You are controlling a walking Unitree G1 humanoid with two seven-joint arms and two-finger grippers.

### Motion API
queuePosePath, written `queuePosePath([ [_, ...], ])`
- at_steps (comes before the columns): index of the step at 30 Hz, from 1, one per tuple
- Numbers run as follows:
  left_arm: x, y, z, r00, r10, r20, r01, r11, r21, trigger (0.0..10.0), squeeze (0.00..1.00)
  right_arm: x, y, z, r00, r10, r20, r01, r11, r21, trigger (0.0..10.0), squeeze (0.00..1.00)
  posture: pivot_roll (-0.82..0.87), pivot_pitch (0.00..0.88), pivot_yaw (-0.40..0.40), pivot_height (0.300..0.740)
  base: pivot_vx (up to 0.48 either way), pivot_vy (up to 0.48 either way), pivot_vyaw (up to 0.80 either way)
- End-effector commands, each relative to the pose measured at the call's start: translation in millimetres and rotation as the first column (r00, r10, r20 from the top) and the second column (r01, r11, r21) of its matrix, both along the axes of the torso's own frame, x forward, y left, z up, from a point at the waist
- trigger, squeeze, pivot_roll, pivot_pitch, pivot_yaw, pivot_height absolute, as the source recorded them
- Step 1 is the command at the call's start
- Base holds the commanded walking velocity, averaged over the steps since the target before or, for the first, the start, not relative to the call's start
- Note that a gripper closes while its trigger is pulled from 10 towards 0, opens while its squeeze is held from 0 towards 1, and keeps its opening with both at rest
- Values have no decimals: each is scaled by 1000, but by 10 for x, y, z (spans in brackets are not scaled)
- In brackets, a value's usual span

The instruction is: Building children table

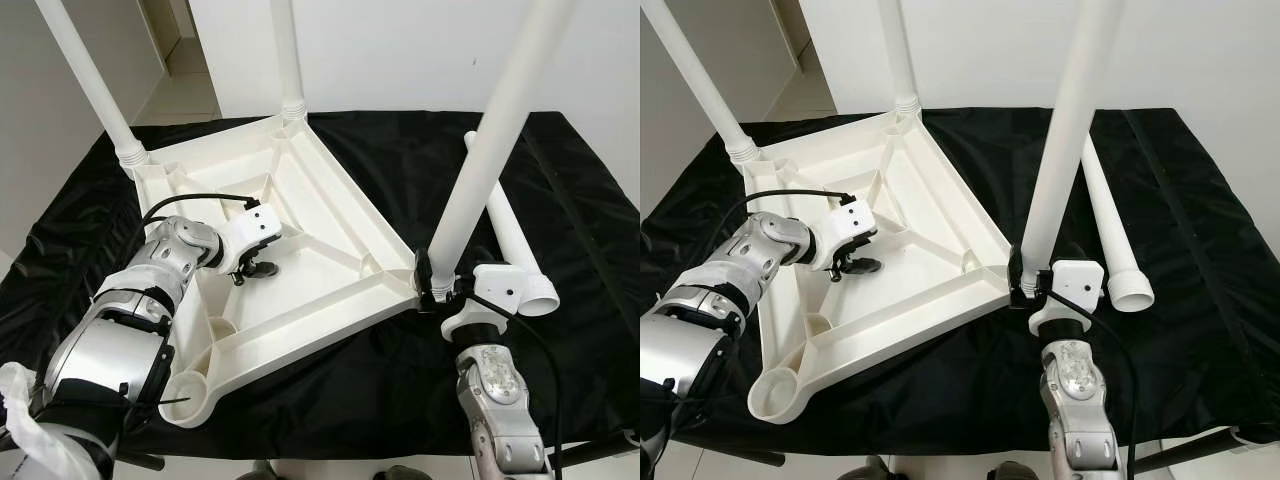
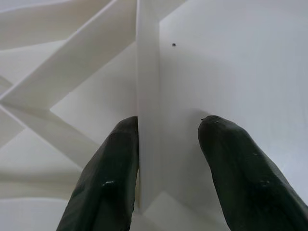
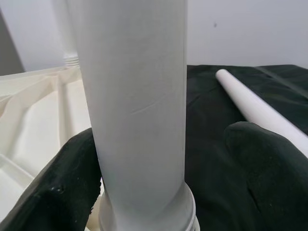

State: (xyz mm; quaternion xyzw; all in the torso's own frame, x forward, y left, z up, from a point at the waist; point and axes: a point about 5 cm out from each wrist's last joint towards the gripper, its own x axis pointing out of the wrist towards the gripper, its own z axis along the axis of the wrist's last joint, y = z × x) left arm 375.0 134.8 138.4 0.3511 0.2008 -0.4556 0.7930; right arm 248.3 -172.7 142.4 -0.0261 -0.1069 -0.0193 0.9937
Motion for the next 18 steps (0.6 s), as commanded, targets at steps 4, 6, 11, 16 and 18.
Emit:
queuePosePath([
  [4, -50, 49, -67, 998, -12, 65, 7, 997, 71, 10000, 0, 150, -179, -21, 999, 30, -17, -30, 999, 12, 10000, 0, -83, 12, 109, 740, 0, 0, 0],
  [6, -103, 15, -96, 998, -59, 30, 57, 996, 69, 10000, 0, 244, -183, -15, 997, 76, -28, -76, 997, -4, 10000, 0, -82, 13, 110, 740, 0, 0, 0],
  [11, -164, -39, -137, 993, -114, 10, 113, 991, 75, 10000, 0, 421, -160, 19, 988, 148, -45, -150, 988, -33, 10000, 0, -80, 15, 107, 740, 0, 0, 0],
  [16, -278, -141, -154, 980, -196, -23, 197, 980, 41, 10000, 0, 599, -122, 79, 984, 170, -44, -173, 982, -79, 10000, 0, -78, 15, 101, 740, 0, 0, 0],
  [18, -390, -213, -134, 965, -259, -52, 259, 966, 3, 10000, 0, 691, -91, 93, 982, 185, -40, -187, 980, -69, 10000, 0, -78, 15, 101, 740, 0, 0, 0],
])
